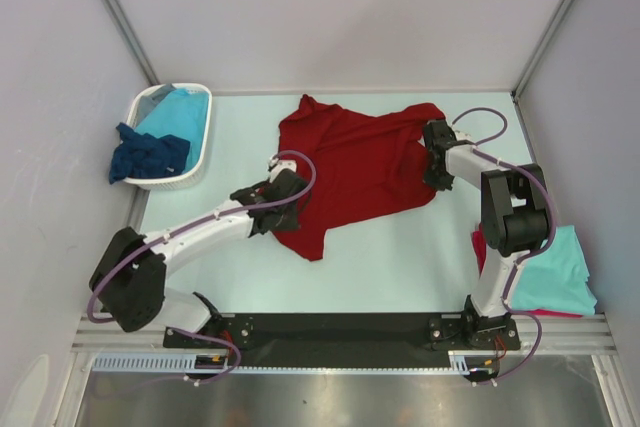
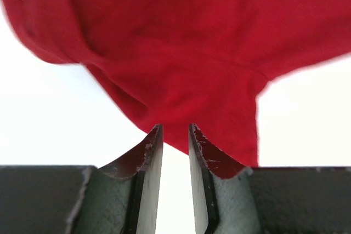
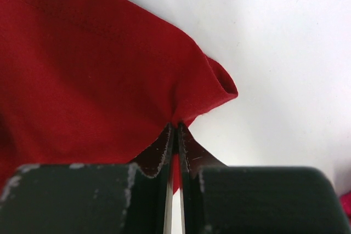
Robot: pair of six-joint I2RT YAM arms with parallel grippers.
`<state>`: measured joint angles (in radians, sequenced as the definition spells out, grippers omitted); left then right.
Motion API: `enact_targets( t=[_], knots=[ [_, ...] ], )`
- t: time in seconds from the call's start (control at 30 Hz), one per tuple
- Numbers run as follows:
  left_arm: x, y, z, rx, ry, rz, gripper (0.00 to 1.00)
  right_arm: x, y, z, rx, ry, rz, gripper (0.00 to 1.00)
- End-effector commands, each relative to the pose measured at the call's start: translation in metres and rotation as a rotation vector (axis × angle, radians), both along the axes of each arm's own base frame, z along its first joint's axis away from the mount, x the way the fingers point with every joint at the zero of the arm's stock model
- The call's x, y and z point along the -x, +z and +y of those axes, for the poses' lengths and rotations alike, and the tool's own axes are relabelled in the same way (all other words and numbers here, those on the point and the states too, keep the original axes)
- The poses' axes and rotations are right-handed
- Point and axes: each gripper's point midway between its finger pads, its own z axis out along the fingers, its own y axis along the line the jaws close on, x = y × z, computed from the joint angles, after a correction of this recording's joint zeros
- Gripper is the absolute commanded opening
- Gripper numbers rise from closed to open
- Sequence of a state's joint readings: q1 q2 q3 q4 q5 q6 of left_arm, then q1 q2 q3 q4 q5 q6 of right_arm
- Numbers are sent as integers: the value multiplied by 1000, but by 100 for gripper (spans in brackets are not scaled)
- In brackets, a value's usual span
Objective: Fold and stack the t-shirts
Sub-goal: Flatten out the tshirt
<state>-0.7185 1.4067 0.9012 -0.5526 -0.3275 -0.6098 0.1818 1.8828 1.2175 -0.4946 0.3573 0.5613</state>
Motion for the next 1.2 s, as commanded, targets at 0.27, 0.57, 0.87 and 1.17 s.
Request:
enact_targets(
  t=[0.27, 0.57, 0.87, 1.17],
  knots=[
    [42, -12, -16, 53, -18, 53, 31, 10, 2, -6, 30, -12, 17, 8],
    [45, -33, -4, 26, 38, 101, 32, 11, -1, -5, 32, -6, 23, 9],
    [41, -52, -4, 13, 46, 151, 32, 10, -2, -6, 25, -8, 22, 9],
    [26, -58, -5, -1, 48, 165, 8, 10, 0, -5, 21, -7, 17, 9]
  ],
)
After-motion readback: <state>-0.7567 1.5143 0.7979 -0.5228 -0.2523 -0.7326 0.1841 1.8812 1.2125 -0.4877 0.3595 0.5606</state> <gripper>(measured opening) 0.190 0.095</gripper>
